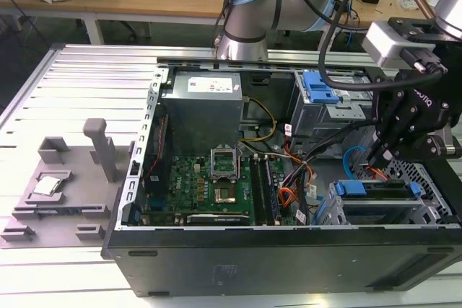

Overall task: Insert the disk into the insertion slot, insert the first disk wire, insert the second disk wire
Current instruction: 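Insert the second disk wire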

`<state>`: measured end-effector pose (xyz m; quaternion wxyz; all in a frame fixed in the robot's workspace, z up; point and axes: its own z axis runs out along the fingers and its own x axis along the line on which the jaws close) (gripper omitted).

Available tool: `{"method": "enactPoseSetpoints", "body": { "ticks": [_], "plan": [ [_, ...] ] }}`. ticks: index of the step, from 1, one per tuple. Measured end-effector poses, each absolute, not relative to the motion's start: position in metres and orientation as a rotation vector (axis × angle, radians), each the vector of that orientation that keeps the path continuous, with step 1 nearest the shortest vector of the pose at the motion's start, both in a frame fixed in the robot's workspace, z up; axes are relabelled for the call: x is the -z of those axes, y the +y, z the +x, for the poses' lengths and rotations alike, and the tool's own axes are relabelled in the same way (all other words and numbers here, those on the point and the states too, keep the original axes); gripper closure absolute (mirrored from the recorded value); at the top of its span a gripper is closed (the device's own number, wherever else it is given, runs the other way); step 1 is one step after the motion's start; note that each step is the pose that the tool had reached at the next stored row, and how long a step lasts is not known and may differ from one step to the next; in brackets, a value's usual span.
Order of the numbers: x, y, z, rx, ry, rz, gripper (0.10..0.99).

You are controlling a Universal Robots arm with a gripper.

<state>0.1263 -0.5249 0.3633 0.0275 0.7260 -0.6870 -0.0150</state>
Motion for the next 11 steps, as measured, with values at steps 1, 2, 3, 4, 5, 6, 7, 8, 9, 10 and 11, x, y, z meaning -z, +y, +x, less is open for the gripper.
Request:
{"method": "enactPoseSetpoints", "body": {
  "ticks": [1,2,3,4,5,6,7,8,9,10,11],
  "plan": [
    [-0.3629,-0.5249,0.1263,0.047,-2.121,2.242,0.922],
    [-0.3623,-0.5249,0.1264,0.047,-2.121,2.242,0.922],
    [-0.3616,-0.5250,0.1265,0.047,-2.121,2.242,0.922],
    [-0.3610,-0.5250,0.1266,0.047,-2.121,2.242,0.922],
    [-0.3604,-0.5250,0.1266,0.046,-2.121,2.242,0.922],
    [-0.3596,-0.5250,0.1267,0.047,-2.121,2.242,0.922],
    [-0.3592,-0.5250,0.1267,0.046,-2.121,2.242,0.922],
    [-0.3582,-0.5250,0.1267,0.047,-2.121,2.242,0.922],
    [-0.3570,-0.5250,0.1268,0.047,-2.121,2.242,0.922],
    [-0.3561,-0.5251,0.1268,0.047,-2.121,2.242,0.922],
    [-0.3553,-0.5250,0.1268,0.047,-2.121,2.242,0.922]
  ]
}}
